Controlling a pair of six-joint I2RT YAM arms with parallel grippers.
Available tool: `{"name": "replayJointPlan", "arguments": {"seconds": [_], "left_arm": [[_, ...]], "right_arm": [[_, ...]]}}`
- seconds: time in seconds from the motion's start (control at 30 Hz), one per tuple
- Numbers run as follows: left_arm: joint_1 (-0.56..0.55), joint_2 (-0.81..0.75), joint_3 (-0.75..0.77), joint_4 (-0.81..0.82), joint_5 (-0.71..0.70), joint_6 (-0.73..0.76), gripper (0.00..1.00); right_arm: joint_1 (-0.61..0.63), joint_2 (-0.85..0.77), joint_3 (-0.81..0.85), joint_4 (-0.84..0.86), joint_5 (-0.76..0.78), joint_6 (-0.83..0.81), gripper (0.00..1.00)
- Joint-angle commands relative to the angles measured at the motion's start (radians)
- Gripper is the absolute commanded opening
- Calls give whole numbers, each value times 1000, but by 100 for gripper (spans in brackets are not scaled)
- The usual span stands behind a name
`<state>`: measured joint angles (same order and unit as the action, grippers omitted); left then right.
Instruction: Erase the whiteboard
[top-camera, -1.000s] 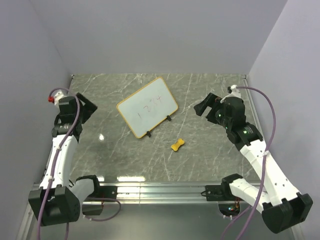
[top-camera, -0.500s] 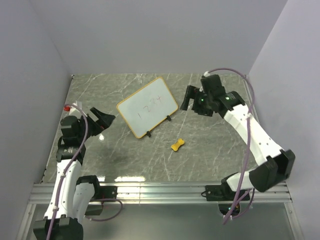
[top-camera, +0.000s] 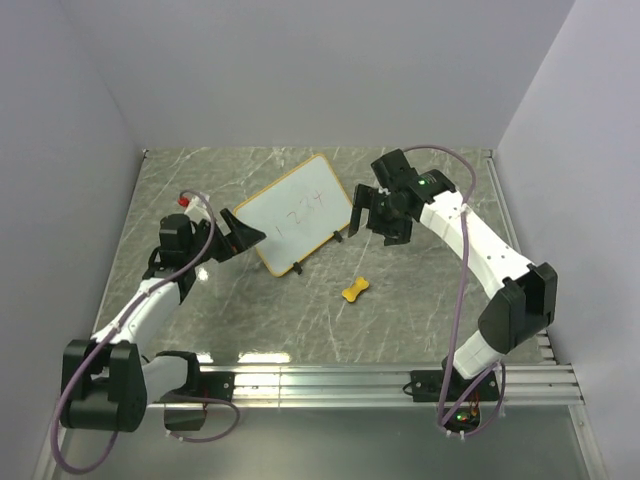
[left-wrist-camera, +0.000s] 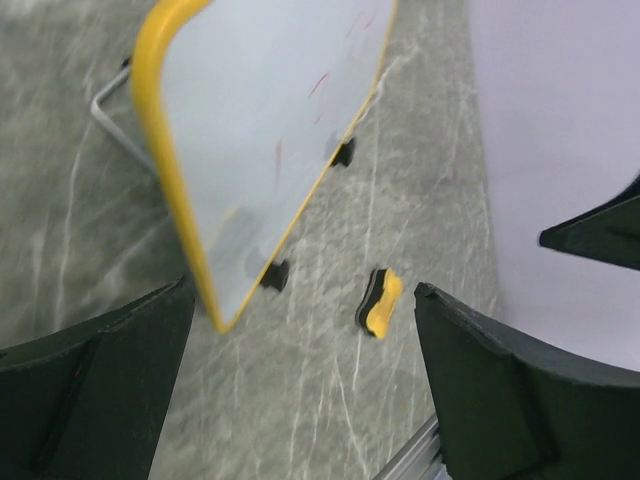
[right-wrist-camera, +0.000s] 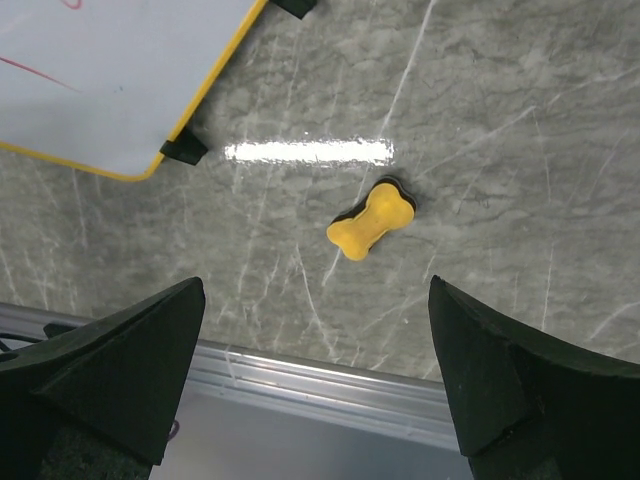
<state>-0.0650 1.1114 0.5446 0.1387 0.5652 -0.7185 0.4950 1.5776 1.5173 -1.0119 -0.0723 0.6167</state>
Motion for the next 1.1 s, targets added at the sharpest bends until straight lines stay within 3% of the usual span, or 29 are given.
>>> {"name": "replayJointPlan", "arguments": {"seconds": [0.0, 0.07, 0.2, 0.33, 0.47, 0.57, 0.9, 1.07], "left_arm": [[8, 103, 40, 186, 94, 36, 94], [13, 158, 37, 241, 155, 21, 88], [37, 150, 0, 322, 147, 17, 89], [62, 102, -12, 299, 169, 39, 89], [88, -1, 32, 135, 148, 115, 89], [103, -16, 20, 110, 142, 136, 89], [131, 134, -18, 272, 125, 57, 91], [133, 269, -6, 470, 176, -13, 90]], "right_arm": [[4, 16, 11, -39, -18, 6, 100], [5, 35, 17, -47, -26, -6, 100], [5, 65, 40, -76, -18, -29, 100], [5, 65, 20, -63, -29, -23, 100], [5, 74, 24, -63, -29, -20, 100], [5, 78, 23, -54, -29, -20, 100], [5, 98, 77, -99, 5, -14, 100], [5, 84, 15, -77, -1, -5, 100]]}}
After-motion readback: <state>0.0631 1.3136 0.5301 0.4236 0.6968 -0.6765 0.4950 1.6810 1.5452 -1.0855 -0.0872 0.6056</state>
